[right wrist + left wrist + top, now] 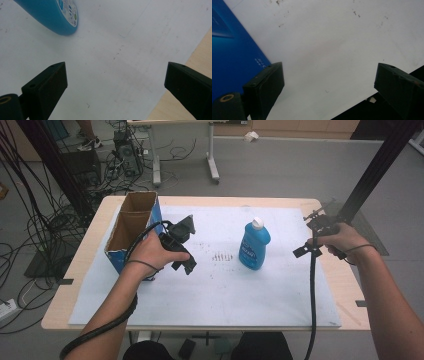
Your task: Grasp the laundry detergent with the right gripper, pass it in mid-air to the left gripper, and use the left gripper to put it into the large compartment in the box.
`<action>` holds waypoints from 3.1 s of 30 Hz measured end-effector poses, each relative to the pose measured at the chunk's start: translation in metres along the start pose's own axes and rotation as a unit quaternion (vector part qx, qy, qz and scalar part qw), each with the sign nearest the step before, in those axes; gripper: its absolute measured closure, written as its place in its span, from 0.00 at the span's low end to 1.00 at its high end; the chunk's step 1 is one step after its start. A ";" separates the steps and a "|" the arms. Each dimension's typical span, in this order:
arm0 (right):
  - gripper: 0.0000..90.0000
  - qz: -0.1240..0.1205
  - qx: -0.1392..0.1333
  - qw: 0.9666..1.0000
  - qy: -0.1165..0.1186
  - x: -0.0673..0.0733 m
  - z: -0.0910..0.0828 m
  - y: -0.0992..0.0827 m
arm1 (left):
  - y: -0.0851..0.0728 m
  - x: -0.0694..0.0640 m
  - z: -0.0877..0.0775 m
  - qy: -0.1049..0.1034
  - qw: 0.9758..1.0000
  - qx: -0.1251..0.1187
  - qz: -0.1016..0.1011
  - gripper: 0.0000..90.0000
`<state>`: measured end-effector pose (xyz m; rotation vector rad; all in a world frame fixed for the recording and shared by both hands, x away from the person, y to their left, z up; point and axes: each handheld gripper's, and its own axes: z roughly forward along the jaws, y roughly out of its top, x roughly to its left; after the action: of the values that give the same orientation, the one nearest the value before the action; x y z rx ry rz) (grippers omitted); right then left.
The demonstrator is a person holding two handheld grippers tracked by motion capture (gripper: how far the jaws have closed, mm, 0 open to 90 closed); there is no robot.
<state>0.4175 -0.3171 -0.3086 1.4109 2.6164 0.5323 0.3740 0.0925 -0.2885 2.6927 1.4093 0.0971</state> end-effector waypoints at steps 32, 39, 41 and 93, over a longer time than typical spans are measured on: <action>0.05 -0.011 -0.020 1.000 0.018 0.014 0.022 -0.021 | 0.000 0.001 0.010 -0.002 1.000 0.007 0.001 0.11; 0.05 -0.017 -0.020 0.999 0.020 0.020 0.029 -0.024 | 0.000 0.002 0.010 -0.002 1.000 0.008 -0.001 0.11; 0.05 -0.018 -0.019 0.999 0.018 0.021 0.030 -0.025 | 0.000 0.003 0.010 -0.001 1.000 0.008 0.000 0.11; 0.06 -0.047 -0.039 0.998 0.034 0.058 0.053 -0.040 | 0.000 0.000 0.012 -0.004 1.000 0.008 -0.001 0.11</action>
<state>0.3680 -0.2762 -0.3684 1.2625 2.6676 0.6729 0.3756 0.0916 -0.3002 2.7021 1.4161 0.0734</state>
